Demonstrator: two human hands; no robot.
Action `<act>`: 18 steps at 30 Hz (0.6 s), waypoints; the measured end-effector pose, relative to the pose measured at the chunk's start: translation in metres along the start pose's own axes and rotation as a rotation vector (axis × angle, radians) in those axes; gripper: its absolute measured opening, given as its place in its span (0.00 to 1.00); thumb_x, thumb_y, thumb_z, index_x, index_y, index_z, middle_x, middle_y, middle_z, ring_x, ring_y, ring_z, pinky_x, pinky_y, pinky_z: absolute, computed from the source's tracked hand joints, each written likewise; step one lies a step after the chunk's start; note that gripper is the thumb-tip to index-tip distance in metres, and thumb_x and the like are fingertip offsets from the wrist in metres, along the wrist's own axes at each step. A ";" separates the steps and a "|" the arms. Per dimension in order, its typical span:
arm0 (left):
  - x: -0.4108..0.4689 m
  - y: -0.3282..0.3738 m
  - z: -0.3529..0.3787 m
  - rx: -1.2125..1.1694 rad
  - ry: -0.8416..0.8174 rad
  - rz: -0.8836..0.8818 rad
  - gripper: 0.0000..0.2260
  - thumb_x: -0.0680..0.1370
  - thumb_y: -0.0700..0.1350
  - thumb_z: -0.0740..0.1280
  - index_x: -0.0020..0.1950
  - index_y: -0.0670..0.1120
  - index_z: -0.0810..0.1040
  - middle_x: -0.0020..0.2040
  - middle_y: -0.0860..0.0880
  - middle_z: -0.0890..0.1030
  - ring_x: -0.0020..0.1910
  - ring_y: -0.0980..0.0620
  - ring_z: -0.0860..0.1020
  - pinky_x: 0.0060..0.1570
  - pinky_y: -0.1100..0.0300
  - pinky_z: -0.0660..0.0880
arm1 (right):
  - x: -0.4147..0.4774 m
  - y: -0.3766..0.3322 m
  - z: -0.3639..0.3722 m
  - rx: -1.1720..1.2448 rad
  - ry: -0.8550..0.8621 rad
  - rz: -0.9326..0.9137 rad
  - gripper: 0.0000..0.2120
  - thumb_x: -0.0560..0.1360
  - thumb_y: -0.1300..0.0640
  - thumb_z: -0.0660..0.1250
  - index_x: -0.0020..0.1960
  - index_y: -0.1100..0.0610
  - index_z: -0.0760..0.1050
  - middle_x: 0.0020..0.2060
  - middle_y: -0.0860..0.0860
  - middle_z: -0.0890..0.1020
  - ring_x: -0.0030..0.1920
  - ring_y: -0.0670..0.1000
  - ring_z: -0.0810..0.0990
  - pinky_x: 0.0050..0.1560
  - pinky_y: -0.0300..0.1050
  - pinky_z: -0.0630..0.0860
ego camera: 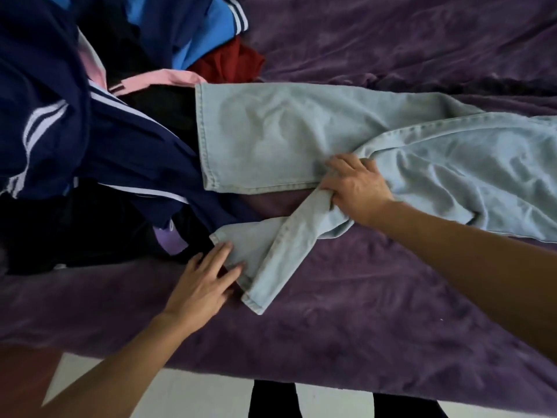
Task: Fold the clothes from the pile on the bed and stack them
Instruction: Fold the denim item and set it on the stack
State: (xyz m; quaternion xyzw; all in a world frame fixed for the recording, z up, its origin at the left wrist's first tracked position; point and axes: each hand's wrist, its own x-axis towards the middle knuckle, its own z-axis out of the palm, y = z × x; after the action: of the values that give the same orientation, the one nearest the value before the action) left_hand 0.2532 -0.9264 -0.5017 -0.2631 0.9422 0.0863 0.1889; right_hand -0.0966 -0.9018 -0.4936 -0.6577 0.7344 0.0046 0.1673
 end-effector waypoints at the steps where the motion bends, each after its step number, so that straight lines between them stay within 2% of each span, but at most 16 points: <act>1: 0.004 -0.005 -0.001 -0.036 0.122 0.045 0.09 0.69 0.44 0.74 0.48 0.45 0.82 0.64 0.39 0.75 0.62 0.40 0.76 0.57 0.43 0.74 | 0.006 -0.004 0.002 0.038 0.007 0.054 0.17 0.73 0.57 0.65 0.61 0.48 0.79 0.69 0.51 0.71 0.71 0.55 0.64 0.66 0.54 0.59; 2: 0.011 -0.011 -0.006 -0.103 0.205 0.070 0.04 0.73 0.43 0.67 0.42 0.45 0.81 0.60 0.40 0.78 0.60 0.41 0.77 0.58 0.45 0.73 | 0.011 -0.006 0.001 0.095 0.041 0.114 0.16 0.73 0.58 0.65 0.60 0.49 0.79 0.67 0.51 0.73 0.69 0.56 0.67 0.65 0.54 0.61; 3: 0.020 -0.015 -0.013 -0.193 0.246 0.089 0.07 0.74 0.43 0.62 0.40 0.45 0.80 0.58 0.42 0.79 0.58 0.43 0.78 0.59 0.48 0.71 | 0.015 -0.008 -0.003 0.152 0.094 0.165 0.16 0.73 0.58 0.65 0.60 0.50 0.79 0.65 0.51 0.75 0.66 0.57 0.69 0.63 0.54 0.63; 5: 0.039 -0.026 -0.027 -0.322 0.297 0.118 0.10 0.73 0.46 0.60 0.48 0.45 0.79 0.59 0.45 0.79 0.60 0.47 0.76 0.64 0.52 0.67 | 0.024 -0.010 -0.016 0.214 0.191 0.246 0.16 0.73 0.59 0.65 0.60 0.52 0.79 0.61 0.52 0.78 0.62 0.59 0.73 0.60 0.55 0.66; 7: 0.049 -0.035 -0.037 -0.319 0.178 0.178 0.23 0.69 0.50 0.64 0.63 0.47 0.73 0.66 0.46 0.72 0.68 0.47 0.69 0.69 0.51 0.62 | 0.037 -0.011 -0.034 0.229 0.234 0.302 0.15 0.73 0.60 0.65 0.59 0.54 0.79 0.58 0.54 0.80 0.58 0.61 0.76 0.58 0.56 0.70; 9: 0.056 -0.041 -0.038 -0.164 -0.004 0.232 0.36 0.67 0.55 0.69 0.72 0.50 0.61 0.72 0.45 0.63 0.73 0.45 0.60 0.72 0.48 0.56 | 0.052 -0.012 -0.051 0.251 0.222 0.341 0.15 0.74 0.60 0.63 0.59 0.53 0.79 0.56 0.55 0.80 0.56 0.61 0.77 0.56 0.55 0.73; 11: 0.061 -0.039 -0.032 -0.020 -0.123 0.181 0.40 0.70 0.57 0.70 0.76 0.50 0.54 0.75 0.43 0.56 0.75 0.43 0.53 0.73 0.46 0.53 | 0.066 -0.015 -0.063 0.275 0.182 0.402 0.15 0.75 0.57 0.62 0.59 0.51 0.78 0.56 0.53 0.81 0.56 0.59 0.77 0.54 0.52 0.72; 12: 0.063 -0.037 -0.028 0.019 -0.145 0.130 0.39 0.72 0.55 0.70 0.76 0.49 0.54 0.75 0.43 0.56 0.75 0.43 0.53 0.72 0.45 0.55 | 0.071 -0.015 -0.065 0.277 0.156 0.423 0.14 0.75 0.56 0.61 0.59 0.50 0.78 0.56 0.52 0.81 0.57 0.59 0.77 0.54 0.52 0.72; 14: 0.070 -0.034 -0.026 0.038 -0.102 0.051 0.31 0.71 0.50 0.72 0.72 0.48 0.66 0.70 0.43 0.67 0.70 0.43 0.64 0.64 0.46 0.66 | 0.078 -0.013 -0.064 0.260 0.108 0.425 0.14 0.75 0.56 0.61 0.58 0.49 0.78 0.55 0.52 0.81 0.56 0.58 0.77 0.54 0.52 0.73; 16: 0.082 -0.033 -0.025 0.052 0.041 0.060 0.19 0.65 0.44 0.77 0.55 0.47 0.79 0.54 0.44 0.78 0.54 0.43 0.76 0.47 0.49 0.74 | 0.082 -0.008 -0.060 0.247 0.082 0.419 0.13 0.76 0.55 0.60 0.57 0.50 0.78 0.54 0.53 0.82 0.55 0.59 0.77 0.52 0.52 0.73; 18: 0.096 -0.039 -0.030 -0.032 0.174 0.093 0.10 0.65 0.40 0.76 0.44 0.44 0.80 0.44 0.45 0.79 0.44 0.43 0.78 0.39 0.50 0.72 | 0.090 -0.001 -0.055 0.265 0.067 0.439 0.12 0.76 0.54 0.60 0.56 0.50 0.78 0.52 0.54 0.82 0.53 0.59 0.78 0.50 0.52 0.74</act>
State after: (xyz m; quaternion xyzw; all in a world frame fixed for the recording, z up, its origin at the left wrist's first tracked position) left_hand 0.1889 -1.0113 -0.5153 -0.2287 0.9646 0.0869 0.0981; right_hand -0.1161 -1.0015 -0.4638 -0.4546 0.8590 -0.0775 0.2225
